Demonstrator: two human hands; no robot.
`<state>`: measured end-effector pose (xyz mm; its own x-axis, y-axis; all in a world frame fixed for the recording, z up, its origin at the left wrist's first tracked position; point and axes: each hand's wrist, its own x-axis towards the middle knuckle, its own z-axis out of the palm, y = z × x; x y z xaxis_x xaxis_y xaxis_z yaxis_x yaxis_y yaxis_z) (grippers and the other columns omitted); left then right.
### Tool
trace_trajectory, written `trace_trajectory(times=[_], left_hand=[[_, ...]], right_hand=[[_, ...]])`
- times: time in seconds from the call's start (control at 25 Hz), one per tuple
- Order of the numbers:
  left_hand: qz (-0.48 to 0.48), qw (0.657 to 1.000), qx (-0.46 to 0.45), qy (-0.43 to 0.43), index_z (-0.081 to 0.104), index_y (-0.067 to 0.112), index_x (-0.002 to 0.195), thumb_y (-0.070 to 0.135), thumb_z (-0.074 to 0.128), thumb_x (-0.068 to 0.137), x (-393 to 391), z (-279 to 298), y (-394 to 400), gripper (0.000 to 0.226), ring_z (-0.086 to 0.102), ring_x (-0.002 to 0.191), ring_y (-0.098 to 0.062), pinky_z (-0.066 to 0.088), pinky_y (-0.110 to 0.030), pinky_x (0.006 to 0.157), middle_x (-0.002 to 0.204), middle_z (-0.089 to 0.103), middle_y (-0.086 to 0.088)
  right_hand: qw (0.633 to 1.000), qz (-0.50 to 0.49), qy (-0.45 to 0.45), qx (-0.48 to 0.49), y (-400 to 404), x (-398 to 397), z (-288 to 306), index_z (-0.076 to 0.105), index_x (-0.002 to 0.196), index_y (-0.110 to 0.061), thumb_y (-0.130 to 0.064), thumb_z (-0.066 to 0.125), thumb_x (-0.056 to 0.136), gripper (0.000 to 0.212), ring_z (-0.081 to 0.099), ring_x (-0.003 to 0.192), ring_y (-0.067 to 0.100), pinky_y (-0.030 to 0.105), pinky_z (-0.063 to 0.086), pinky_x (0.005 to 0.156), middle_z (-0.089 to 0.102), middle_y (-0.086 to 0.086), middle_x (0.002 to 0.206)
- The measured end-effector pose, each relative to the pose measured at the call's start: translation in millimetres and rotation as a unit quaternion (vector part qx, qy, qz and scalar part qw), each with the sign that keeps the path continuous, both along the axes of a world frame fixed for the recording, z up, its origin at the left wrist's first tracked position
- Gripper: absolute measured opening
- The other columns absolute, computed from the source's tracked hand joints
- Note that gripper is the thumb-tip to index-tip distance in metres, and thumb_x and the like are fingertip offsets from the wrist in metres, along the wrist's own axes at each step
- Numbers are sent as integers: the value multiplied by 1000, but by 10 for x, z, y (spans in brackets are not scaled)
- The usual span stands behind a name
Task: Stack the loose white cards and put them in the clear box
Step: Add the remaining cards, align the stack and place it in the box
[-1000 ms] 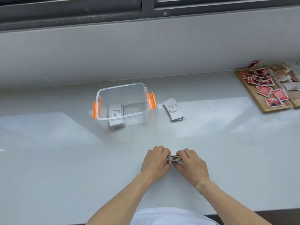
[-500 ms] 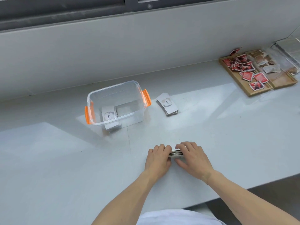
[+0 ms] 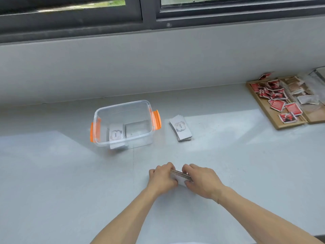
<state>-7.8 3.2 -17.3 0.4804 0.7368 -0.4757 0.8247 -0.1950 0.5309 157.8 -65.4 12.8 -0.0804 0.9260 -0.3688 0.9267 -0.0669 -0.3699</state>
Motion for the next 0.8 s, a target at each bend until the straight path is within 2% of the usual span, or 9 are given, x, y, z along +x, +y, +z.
trace_trajectory(times=[0.08,0.16,0.32,0.44,0.56,0.68,0.8], left_hand=[[107,986,-87,-92,48,29,109,27,66,73,69,30,68,41,56,82,-15,44,-29,71,86,57,7],[165,964,-148,-148,43,32,121,30,72,76,131,79,104,53,60,87,-12,45,-23,68,96,60,6],[176,941,-219,-187,52,30,115,33,65,83,304,128,168,35,64,89,-9,50,-28,71,105,70,0],[180,941,-210,-195,57,23,114,27,59,84,437,171,295,30,63,92,-15,50,-31,72,109,69,-7],[230,932,-192,-205,59,20,108,25,60,84,534,163,496,24,62,89,-19,49,-36,72,104,69,-12],[294,925,-140,-198,60,23,106,17,60,88,663,145,715,18,64,83,-19,53,-42,78,90,68,-7],[354,907,-102,-203,59,26,107,16,59,87,815,125,945,22,64,73,-14,52,-33,68,78,66,5]], right_hand=[[999,-29,18,1,104,173,23,42,101,-31,-35,50,84,20,59,75,25,37,48,66,59,-9,94],[994,-87,71,1,189,348,47,42,95,-34,-38,55,82,19,59,73,19,36,48,65,61,-12,92],[935,-222,276,-19,404,541,40,50,88,-35,-37,69,78,22,63,67,12,35,48,63,65,-12,92],[901,-275,337,-20,550,574,-6,55,85,-34,-36,73,76,21,64,66,13,38,51,65,67,-10,91],[893,-308,328,-4,762,605,-59,59,95,-32,-36,73,78,22,65,72,12,40,54,73,66,-10,92],[923,-291,251,25,1057,611,-70,61,113,-25,-38,67,83,34,64,82,14,41,53,81,61,-7,100],[928,-293,225,50,1373,585,-82,60,120,-24,-37,62,86,37,63,86,18,40,52,82,59,-4,105]])
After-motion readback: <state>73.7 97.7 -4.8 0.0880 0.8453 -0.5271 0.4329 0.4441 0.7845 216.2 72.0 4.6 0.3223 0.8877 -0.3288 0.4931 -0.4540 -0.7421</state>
